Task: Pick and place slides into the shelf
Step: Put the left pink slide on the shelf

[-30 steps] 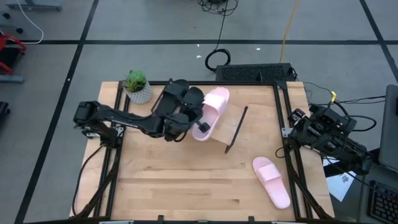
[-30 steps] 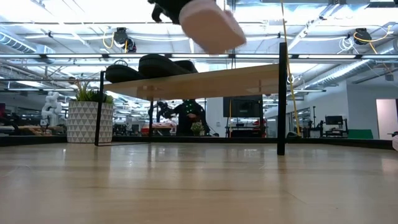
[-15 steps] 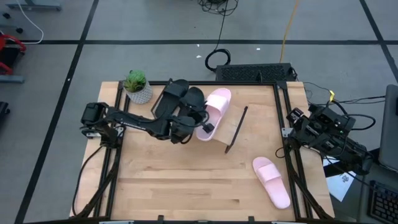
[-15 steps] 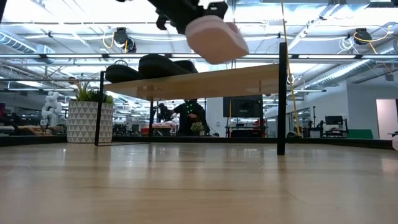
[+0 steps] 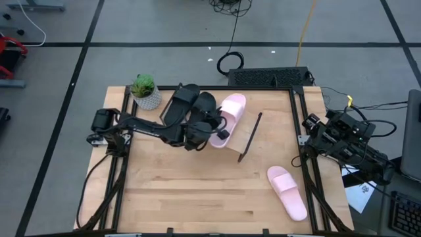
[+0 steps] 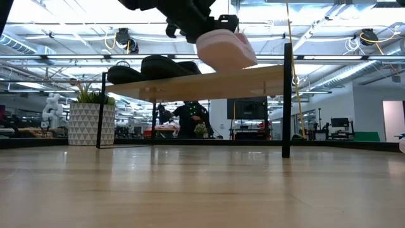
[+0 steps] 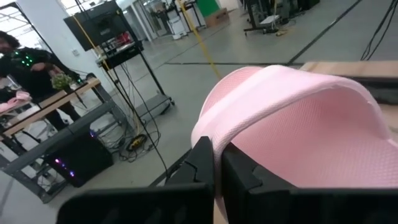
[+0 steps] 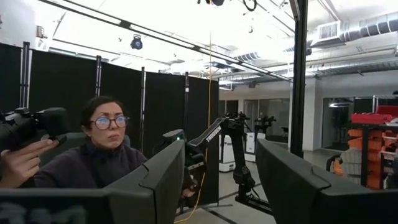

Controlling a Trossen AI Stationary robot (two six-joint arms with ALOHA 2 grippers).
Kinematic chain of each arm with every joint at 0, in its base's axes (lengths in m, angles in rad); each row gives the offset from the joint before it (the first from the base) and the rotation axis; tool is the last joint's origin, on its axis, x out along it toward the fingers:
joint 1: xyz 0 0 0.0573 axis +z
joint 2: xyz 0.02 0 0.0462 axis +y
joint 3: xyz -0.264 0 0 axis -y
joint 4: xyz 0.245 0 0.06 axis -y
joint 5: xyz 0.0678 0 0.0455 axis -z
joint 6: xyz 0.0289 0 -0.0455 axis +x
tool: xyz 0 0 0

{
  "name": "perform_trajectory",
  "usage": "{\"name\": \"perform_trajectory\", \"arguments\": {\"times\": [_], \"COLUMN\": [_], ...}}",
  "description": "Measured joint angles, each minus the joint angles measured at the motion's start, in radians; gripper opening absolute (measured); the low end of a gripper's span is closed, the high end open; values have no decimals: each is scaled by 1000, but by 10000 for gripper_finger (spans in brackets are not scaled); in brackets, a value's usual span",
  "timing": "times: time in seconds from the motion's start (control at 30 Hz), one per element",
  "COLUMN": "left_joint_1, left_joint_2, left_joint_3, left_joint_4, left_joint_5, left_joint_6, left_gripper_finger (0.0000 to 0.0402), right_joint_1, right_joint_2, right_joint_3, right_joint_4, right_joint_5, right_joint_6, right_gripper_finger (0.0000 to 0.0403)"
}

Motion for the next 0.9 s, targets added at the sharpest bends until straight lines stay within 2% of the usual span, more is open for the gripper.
{"name": "perform_trajectory", "arguments": {"times": [0.4, 0.9], "left_joint_1": [43, 72], "left_joint_2": [2, 1], "left_joint_3": [0, 0], "left_joint_4": [-101, -212], "left_joint_5": [64, 69], "left_joint_6": [-43, -38], "left_gripper_finger": [0, 0], "right_joint_1": [0, 0], "right_joint_2": [0, 0], "right_joint_3": [0, 0], "right_joint_4": [-7, -7], "right_joint_5": [-1, -1], "right_joint_6": [0, 0], "right_gripper_finger": [187, 187]}}
